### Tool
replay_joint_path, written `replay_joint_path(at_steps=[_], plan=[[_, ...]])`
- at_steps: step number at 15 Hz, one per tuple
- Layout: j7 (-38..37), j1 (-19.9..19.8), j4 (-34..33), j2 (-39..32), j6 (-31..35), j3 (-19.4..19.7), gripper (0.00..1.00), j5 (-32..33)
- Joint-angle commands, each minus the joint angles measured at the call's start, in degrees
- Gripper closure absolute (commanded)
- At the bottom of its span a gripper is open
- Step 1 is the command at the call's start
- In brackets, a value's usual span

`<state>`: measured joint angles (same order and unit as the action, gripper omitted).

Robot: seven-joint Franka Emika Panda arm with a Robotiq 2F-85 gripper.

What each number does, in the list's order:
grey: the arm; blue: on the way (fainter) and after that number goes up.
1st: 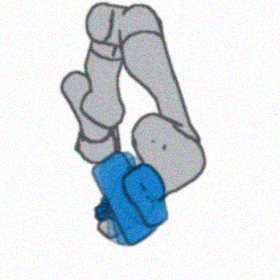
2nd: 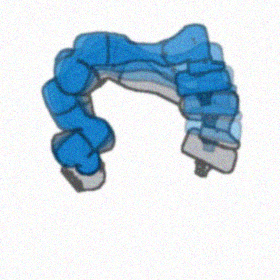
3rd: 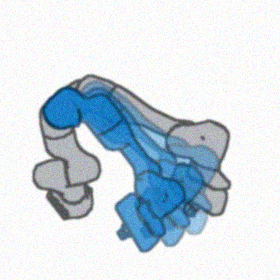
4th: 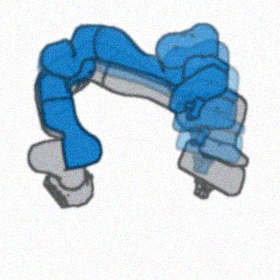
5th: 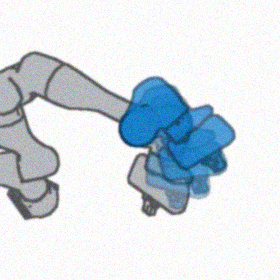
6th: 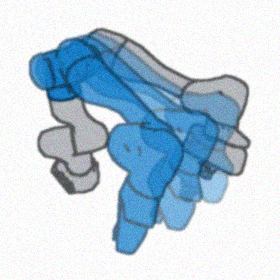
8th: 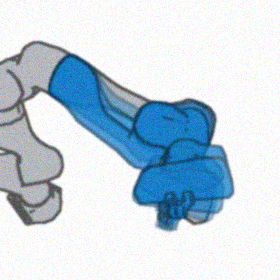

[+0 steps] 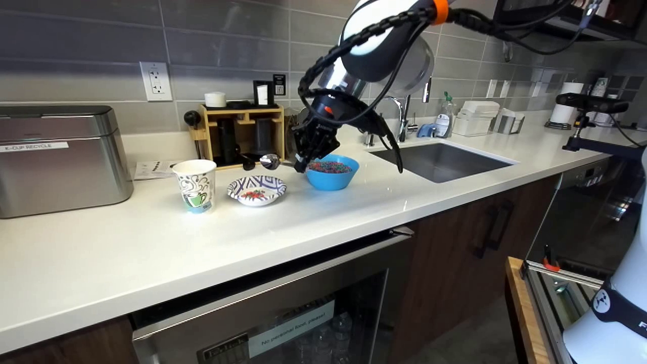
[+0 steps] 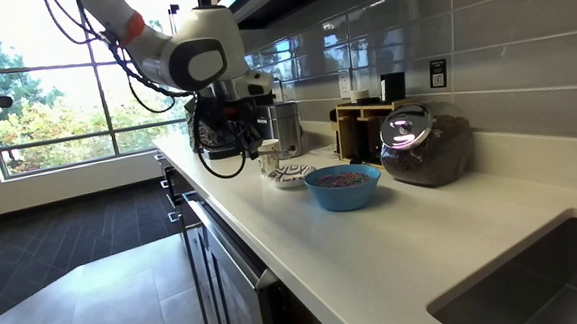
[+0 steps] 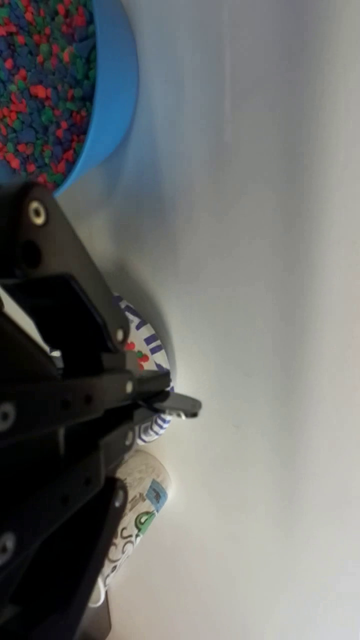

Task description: Scoop up some cereal in the blue bowl and put it into the white one

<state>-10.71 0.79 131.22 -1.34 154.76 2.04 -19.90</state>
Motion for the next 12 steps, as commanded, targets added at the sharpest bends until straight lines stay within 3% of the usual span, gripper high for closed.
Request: replay_joint_path(at_steps=[1, 7, 12], plan=[[4.7, -2.5, 2.0, 7.5, -8.8, 1.2, 0.99, -12.2], [7.6, -7.7, 3.0, 13.6, -21.3, 9.8, 0.99, -25.0], [3.0, -13.3, 4.3, 14.1, -28.6, 14.6, 0.99, -27.9]])
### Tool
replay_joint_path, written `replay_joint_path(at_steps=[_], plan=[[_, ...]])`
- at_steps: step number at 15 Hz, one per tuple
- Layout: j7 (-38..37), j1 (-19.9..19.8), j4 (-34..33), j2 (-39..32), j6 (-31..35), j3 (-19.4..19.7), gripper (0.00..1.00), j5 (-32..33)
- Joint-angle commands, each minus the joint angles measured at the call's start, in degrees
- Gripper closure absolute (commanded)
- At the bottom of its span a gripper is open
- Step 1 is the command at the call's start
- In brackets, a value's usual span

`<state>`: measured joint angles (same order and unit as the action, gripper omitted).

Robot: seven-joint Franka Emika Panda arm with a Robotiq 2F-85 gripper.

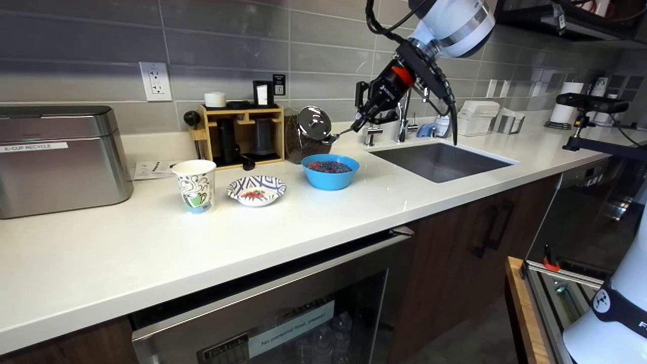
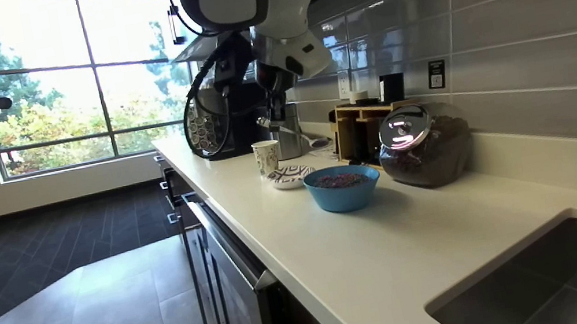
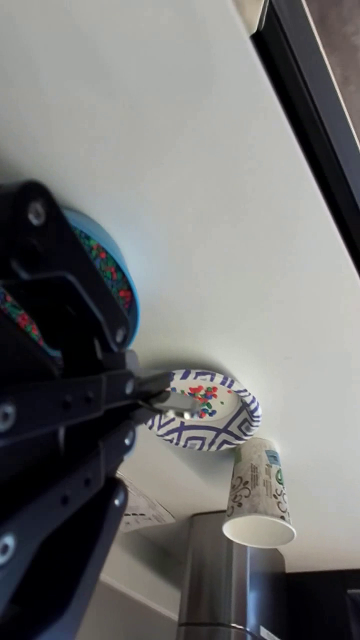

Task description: Scoop up some cereal in the blue bowl and put it into the white one

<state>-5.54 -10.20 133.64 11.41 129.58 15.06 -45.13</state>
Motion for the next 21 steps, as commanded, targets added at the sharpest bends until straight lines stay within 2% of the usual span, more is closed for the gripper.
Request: replay_joint_path(at_steps=[1, 6, 11, 15, 21], plan=[[-2.1, -3.2, 2.0, 1.2, -4.5, 2.2, 0.99, -3.0], [0.6, -6.0, 1.4, -0.5, -8.4, 4.5, 0.99, -2.7], [4.1, -7.1, -0.8, -4.3, -13.0, 5.9, 0.99, -3.0], [7.6, -6.8, -2.3, -7.5, -10.7, 5.2, 0.99, -5.4], [11.5, -6.6, -5.4, -11.8, -11.0, 3.9, 0.99, -9.4]])
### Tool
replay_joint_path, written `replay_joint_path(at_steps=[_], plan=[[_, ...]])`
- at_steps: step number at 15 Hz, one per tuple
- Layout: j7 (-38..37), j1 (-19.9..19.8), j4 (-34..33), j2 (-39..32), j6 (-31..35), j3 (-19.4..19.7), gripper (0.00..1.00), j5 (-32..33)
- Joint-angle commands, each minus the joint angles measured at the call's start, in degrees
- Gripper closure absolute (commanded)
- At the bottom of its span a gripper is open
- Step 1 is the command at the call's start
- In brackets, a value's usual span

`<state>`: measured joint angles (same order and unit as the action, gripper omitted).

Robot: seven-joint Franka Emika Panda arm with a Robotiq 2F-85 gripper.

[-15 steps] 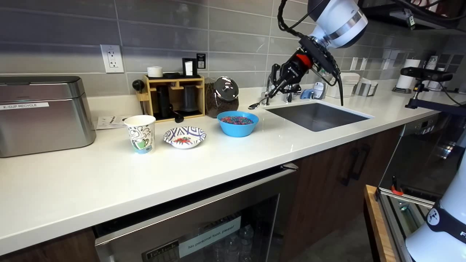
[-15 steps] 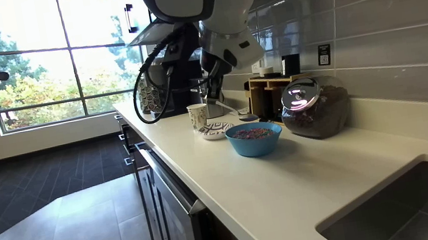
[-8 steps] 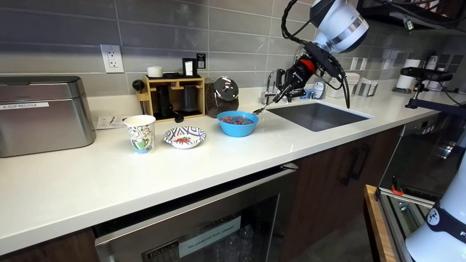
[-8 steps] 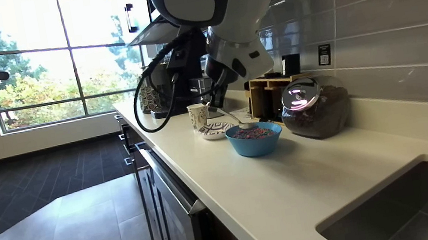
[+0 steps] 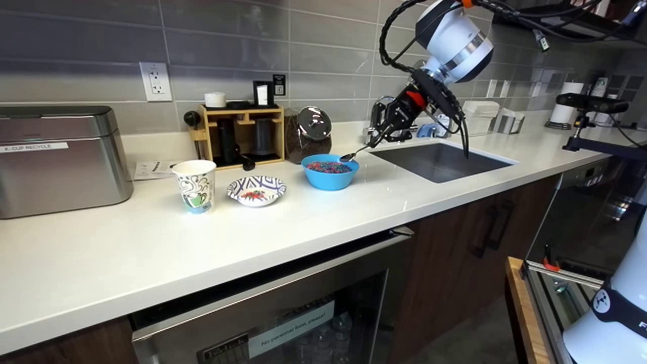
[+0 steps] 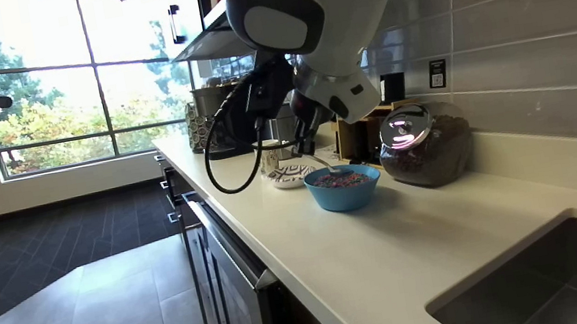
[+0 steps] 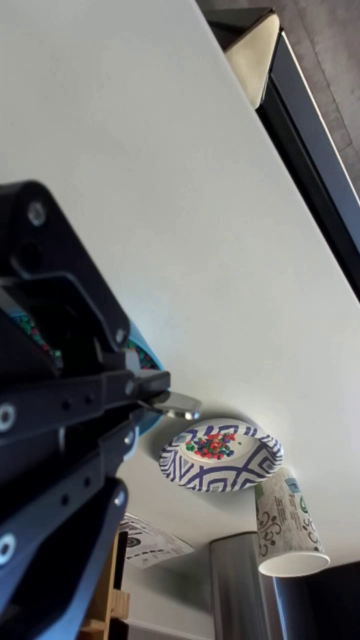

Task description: Scoop up some cereal in the blue bowl and put it into the white one

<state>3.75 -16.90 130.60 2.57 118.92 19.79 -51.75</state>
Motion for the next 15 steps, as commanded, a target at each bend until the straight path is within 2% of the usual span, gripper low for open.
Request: replay_joint_path(at_steps=[1, 10, 15], plan=[[2.4, 0.3, -2.8, -3.8, 0.1, -1.3, 0.99, -3.2], [0.1, 1.2, -6.3, -10.1, 3.2, -4.1, 0.99, -0.6], [1.1, 1.1, -8.0, -12.8, 1.6, -5.0, 0.99, -1.7]])
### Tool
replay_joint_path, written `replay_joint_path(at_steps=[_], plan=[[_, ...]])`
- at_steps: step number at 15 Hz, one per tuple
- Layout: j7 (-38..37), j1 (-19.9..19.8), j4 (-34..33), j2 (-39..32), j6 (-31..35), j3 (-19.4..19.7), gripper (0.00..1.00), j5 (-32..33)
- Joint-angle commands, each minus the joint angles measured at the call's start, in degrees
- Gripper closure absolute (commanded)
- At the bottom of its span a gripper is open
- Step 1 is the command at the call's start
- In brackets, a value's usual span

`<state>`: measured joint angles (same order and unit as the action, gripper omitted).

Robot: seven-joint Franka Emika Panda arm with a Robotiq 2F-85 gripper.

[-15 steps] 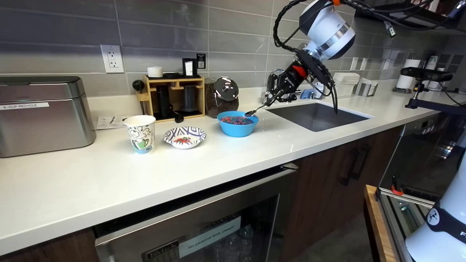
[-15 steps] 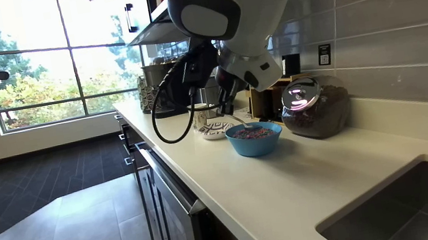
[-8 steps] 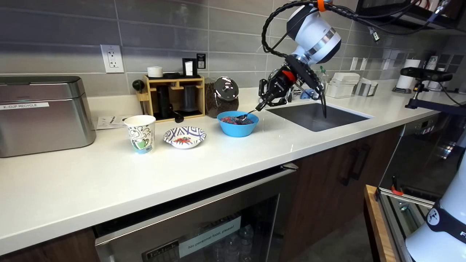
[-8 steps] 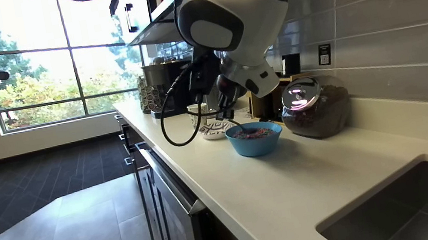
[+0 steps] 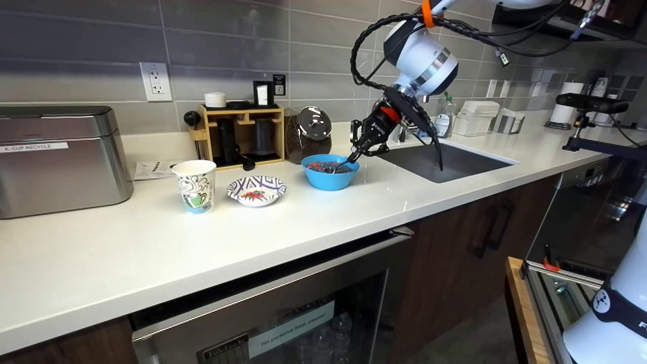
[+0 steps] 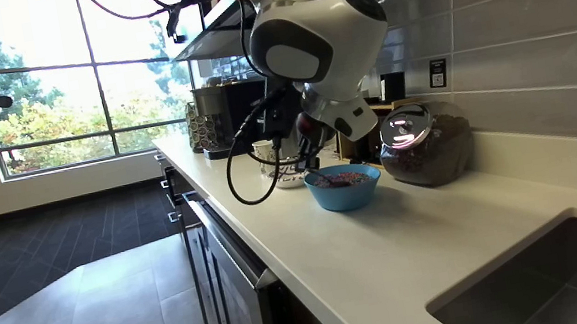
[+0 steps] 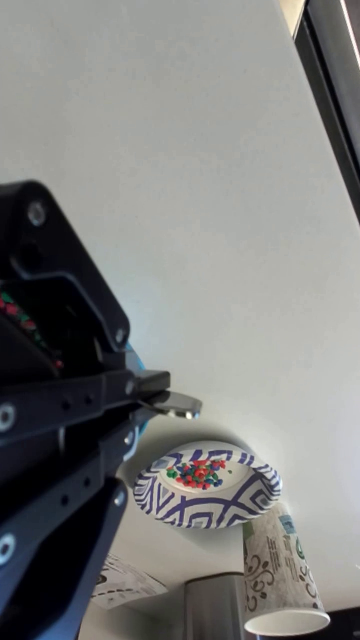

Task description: Scoop up some cereal in the blue bowl and put it into the white one

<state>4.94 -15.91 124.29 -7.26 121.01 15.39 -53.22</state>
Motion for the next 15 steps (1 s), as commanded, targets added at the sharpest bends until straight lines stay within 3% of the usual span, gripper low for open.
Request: replay_joint_path(at_steps=[1, 4, 15], plan=[[-0.1, 0.0, -2.0, -3.3, -1.0, -0.8, 0.99, -0.4], [0.7, -0.9, -3.2, -4.6, -2.8, -0.6, 0.99, -1.7], [13.1, -10.4, -5.3, -11.8, -24.5, 3.6, 0.99, -12.0]])
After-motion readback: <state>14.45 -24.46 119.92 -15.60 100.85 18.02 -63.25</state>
